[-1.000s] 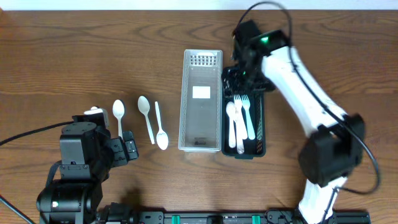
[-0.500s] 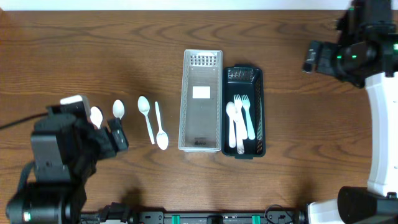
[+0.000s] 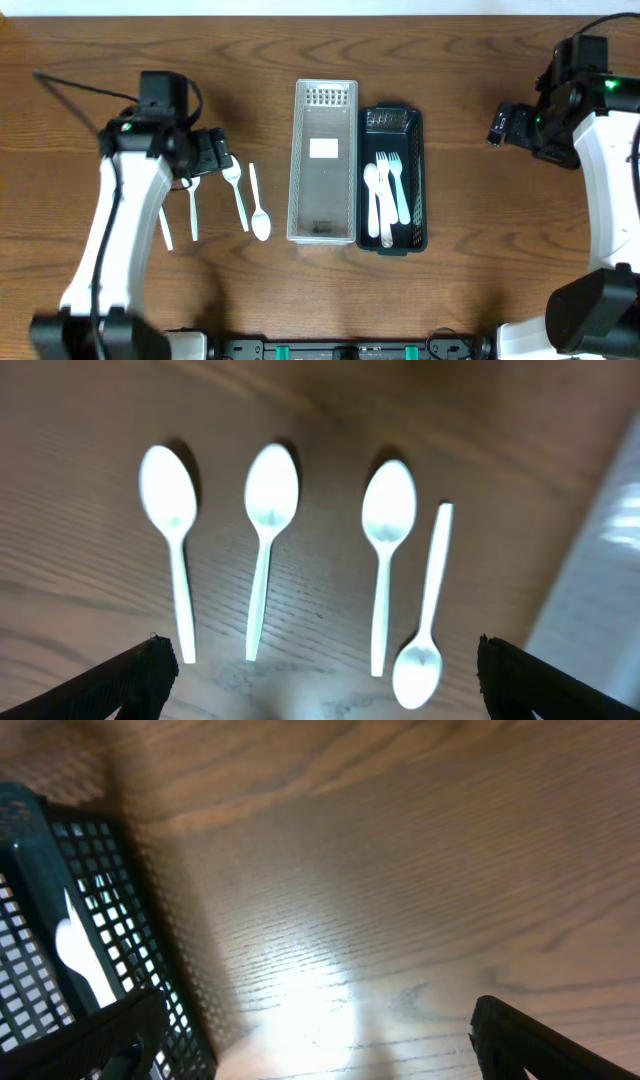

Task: Pack container

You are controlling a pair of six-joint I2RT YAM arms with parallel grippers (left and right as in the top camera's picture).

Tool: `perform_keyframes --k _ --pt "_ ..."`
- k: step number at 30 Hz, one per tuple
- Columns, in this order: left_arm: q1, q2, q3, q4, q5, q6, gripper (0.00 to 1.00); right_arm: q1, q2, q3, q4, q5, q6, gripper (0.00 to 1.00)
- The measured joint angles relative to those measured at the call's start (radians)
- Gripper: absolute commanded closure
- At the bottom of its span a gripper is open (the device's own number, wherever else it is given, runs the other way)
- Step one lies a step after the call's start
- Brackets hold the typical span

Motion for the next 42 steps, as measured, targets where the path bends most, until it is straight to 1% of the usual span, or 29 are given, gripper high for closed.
perform_keyframes --k 6,11,17,28,34,42 --pt "0.0 0.164 -0.021 0.045 0.027 0.0 0.02 0.0 0.0 -0.004 0.003 -0.004 0.0 0.01" --pt "0.0 0.219 -0.094 0.136 0.075 0.0 0.02 0.0 0.0 -0.004 0.004 -0.005 0.0 0.01" --pt "0.0 0.239 -0.149 0.196 0.098 0.005 0.02 0.0 0.0 -0.004 0.005 -0.005 0.0 0.01" --pt "-0.004 0.245 -0.172 0.276 0.102 0.005 0.02 0.0 0.0 -0.004 0.005 -0.005 0.0 0.01" --pt "-0.033 0.245 -0.174 0.32 0.102 0.005 0.02 0.0 0.0 -0.004 0.004 -0.005 -0.004 0.01" --pt "-0.045 0.272 -0.174 0.33 0.102 0.005 0.02 0.0 0.0 -0.004 0.004 -0.005 -0.004 0.01"
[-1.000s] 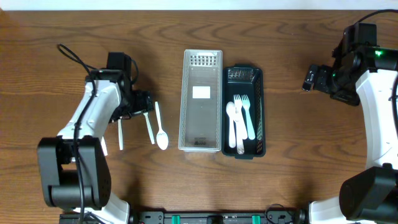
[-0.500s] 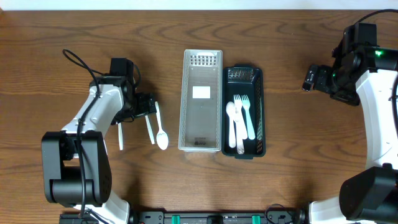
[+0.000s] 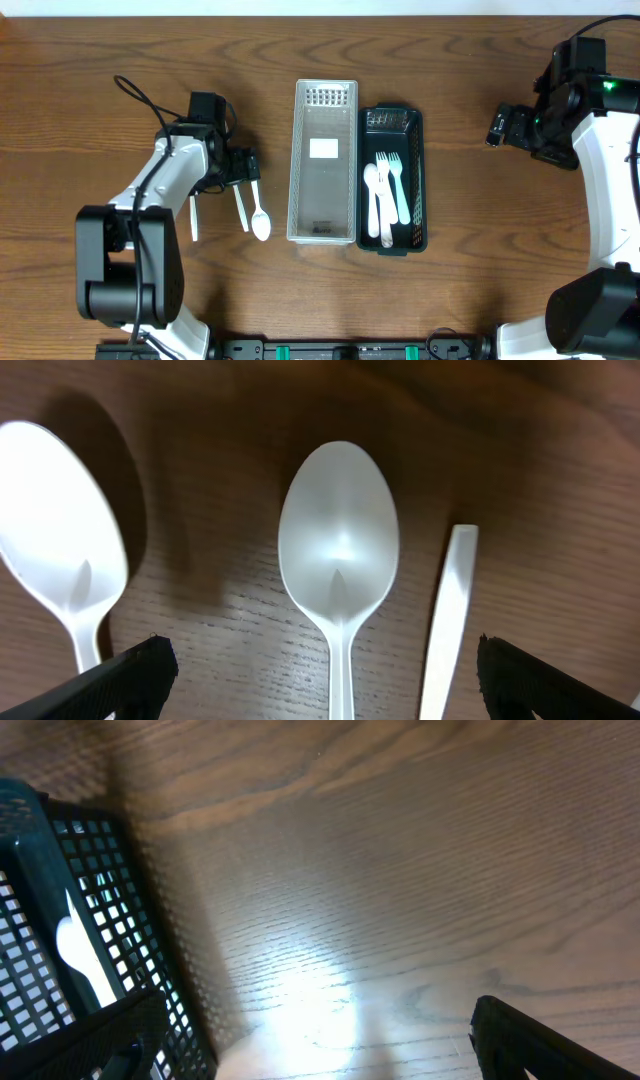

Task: Pack container

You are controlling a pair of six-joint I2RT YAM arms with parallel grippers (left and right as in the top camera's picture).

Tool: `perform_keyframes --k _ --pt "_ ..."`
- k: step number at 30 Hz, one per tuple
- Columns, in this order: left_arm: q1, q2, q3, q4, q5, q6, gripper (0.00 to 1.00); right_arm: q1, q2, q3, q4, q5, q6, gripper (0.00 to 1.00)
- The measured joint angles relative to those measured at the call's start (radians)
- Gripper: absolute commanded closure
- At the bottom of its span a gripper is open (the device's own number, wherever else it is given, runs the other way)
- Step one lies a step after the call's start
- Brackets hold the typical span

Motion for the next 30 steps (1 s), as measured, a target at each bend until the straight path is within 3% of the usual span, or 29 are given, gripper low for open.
perform_keyframes --k 15,30 --pt "0.0 0.075 0.002 0.014 -0.003 0.0 0.02 0.0 0.0 0.0 -0.002 0.0 -0.002 0.01" --pt "0.0 0.002 -0.002 0.014 -0.003 0.003 0.02 0.0 0.0 0.0 -0.005 0.0 -0.003 0.01"
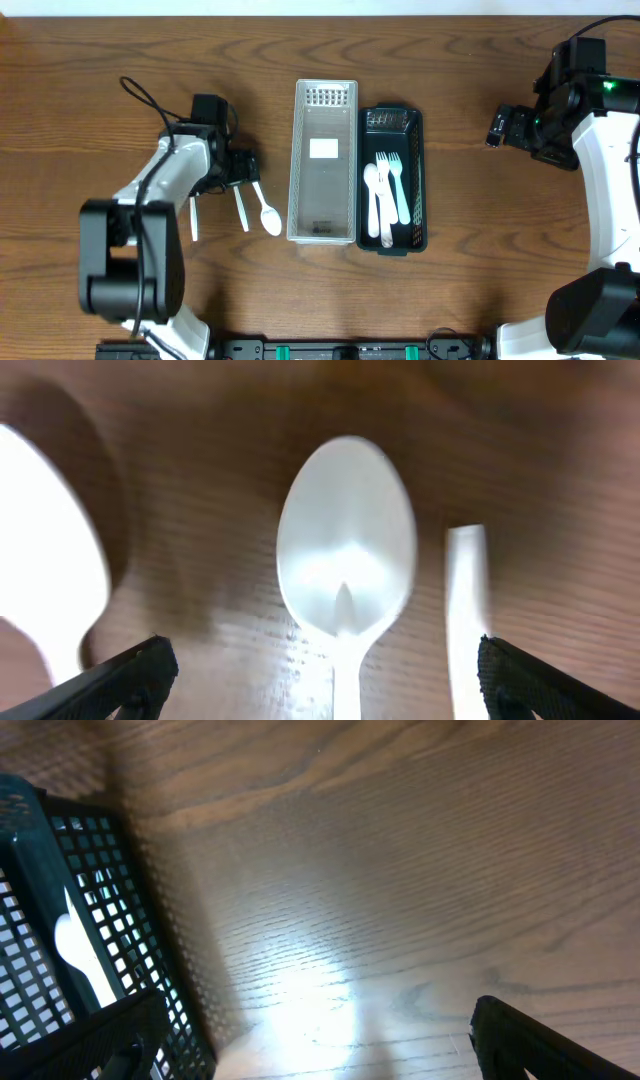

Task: Pack container

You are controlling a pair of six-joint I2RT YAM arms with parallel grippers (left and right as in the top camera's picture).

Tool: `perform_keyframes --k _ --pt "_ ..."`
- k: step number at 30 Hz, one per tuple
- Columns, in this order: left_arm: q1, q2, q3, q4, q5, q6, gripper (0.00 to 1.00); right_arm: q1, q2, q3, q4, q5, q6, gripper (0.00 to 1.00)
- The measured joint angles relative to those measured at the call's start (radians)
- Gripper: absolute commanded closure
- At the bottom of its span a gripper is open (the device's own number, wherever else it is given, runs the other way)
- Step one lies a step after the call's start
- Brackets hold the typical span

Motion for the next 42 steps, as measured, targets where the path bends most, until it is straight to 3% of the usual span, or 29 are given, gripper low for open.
perform_keyframes --k 7,32,42 --pt "0.0 -0.085 0.0 -0.004 0.0 0.0 0.02 0.0 0.0 0.0 0.0 0.0 0.0 0.01" --pt "0.036 0.074 0.002 -0.008 -0.024 -0.005 0.01 0.0 0.0 0.0 -0.001 0.0 -0.007 0.01" --pt "0.036 0.09 0.023 -0.034 -0.017 -0.011 0.48 0.0 0.0 0.0 -0.002 0.0 -0.008 0.01"
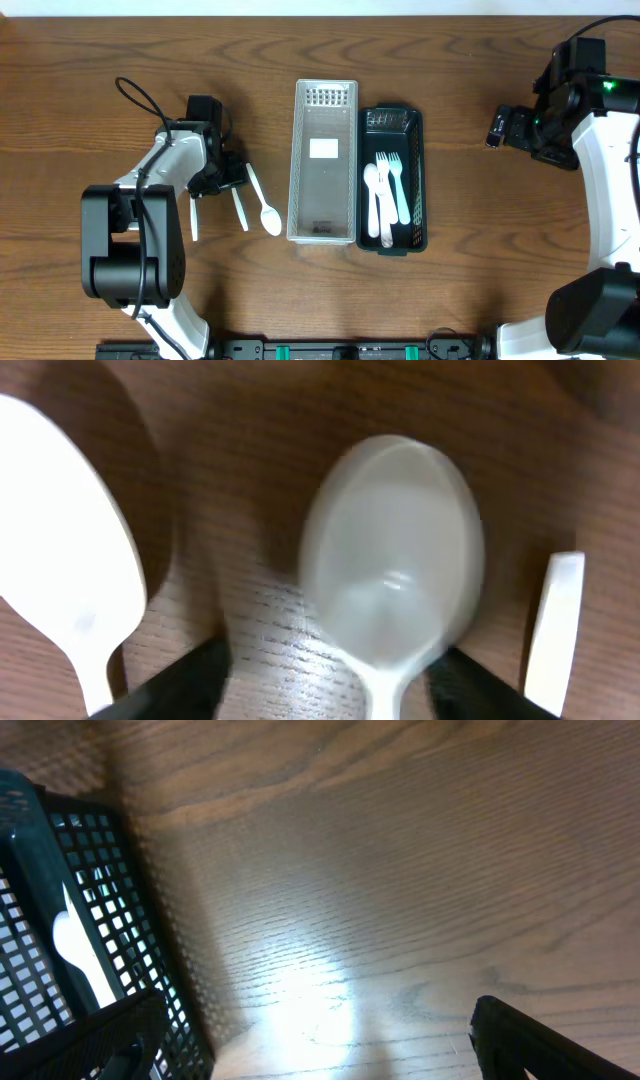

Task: Pack container
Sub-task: 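Lower the left gripper and grasp the white spoon by its handle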

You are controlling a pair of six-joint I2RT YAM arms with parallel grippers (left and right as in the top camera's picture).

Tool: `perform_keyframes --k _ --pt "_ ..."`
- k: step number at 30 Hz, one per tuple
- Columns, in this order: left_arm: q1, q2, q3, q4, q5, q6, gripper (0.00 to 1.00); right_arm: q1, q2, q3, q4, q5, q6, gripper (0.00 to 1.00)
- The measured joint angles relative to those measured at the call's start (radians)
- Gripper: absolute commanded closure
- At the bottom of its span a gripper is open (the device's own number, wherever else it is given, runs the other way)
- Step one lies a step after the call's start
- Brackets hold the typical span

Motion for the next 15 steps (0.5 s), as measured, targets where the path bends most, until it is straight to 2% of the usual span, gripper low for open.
perform_keyframes --k 6,9,11,15 --pt "0.0 0.0 0.0 -0.023 0.009 -0.001 0.76 0.0 0.0 0.0 -0.001 0.0 0.0 0.01" --pt "0.0 0.0 0.0 -0.034 0.013 -0.001 0.81 0.0 0.0 0.0 -0.001 0.0 0.0 0.01" --pt "0.0 0.0 0.0 -0.04 0.017 0.001 0.89 0.0 0.0 0.0 -0.001 0.0 0.0 0.01" --pt "0.0 -0.005 0.0 -0.044 0.017 0.003 0.91 0.0 0.0 0.0 -0.002 0.0 0.0 0.01"
